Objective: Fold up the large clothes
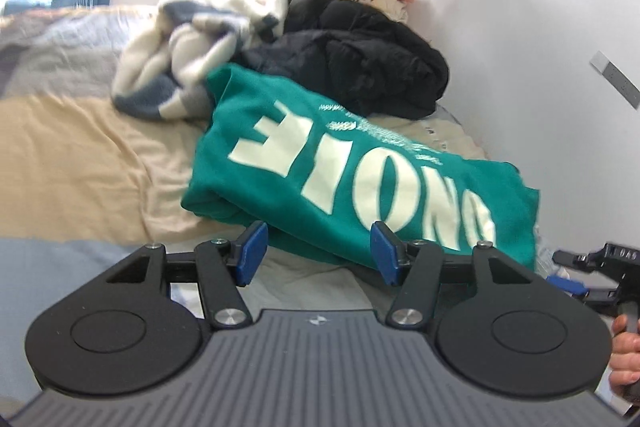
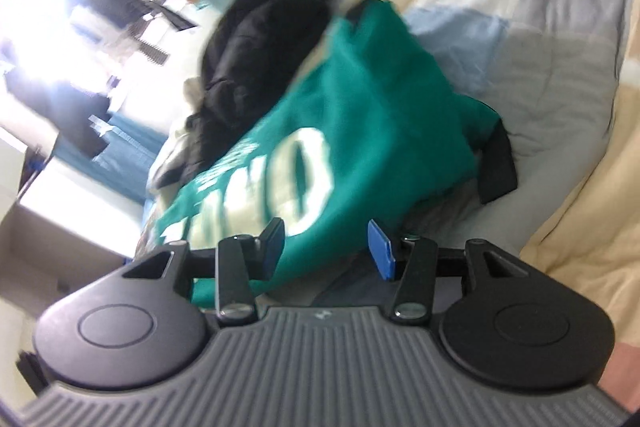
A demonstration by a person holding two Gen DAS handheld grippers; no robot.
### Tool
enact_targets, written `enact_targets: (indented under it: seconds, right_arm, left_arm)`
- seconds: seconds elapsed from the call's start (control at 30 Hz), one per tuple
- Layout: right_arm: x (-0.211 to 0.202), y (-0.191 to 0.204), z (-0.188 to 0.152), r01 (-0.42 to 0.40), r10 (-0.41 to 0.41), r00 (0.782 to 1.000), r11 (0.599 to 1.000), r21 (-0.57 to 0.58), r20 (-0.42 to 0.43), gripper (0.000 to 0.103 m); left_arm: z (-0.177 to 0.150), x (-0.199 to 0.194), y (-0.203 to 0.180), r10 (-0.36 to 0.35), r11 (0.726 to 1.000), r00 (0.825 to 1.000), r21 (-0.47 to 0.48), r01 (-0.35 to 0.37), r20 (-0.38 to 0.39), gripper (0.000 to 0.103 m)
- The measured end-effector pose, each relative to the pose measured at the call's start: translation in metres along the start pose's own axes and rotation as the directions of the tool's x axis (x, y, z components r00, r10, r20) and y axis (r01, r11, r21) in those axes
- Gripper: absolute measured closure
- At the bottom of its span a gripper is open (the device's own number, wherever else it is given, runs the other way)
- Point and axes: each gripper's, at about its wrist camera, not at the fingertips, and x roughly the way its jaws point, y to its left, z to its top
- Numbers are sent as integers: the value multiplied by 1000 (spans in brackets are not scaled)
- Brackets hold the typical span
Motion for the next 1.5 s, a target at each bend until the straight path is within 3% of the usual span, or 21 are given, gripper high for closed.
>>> enact_targets:
  seconds: [0.1,0.4,0.6,0.8,1.07,1.5]
  right_arm:
    - [-27,28,-5,-7,8,1000,998,-57,9,53]
    - [-111,92,-44,-39,61,994,972,-232,89,53]
    - [-165,133,-87,15,65,980,917,-399,186,53]
    - [-208,147,-136,56,98,956,865,-499,278,53]
    - [-229,135,-192,99,123,934,811,-577,334,53]
    - [-210,108,-238,134,81,938,813,-567,338,53]
  left_arm:
    - [1,-36,-20,35,998,999,57,-37,33,40]
    - [-9,-148,-68,0,985,991,168,-22,131,40]
    - [-26,-211,-95,-31,972,982,233,-14,188,40]
    - [-55,-257,-113,-61,960,974,281,-4,218,40]
    - [-96,-289,-118,-91,956,967,291,19,237,40]
    - [-154,-274,-116,-65,950,962,313,-21,263,40]
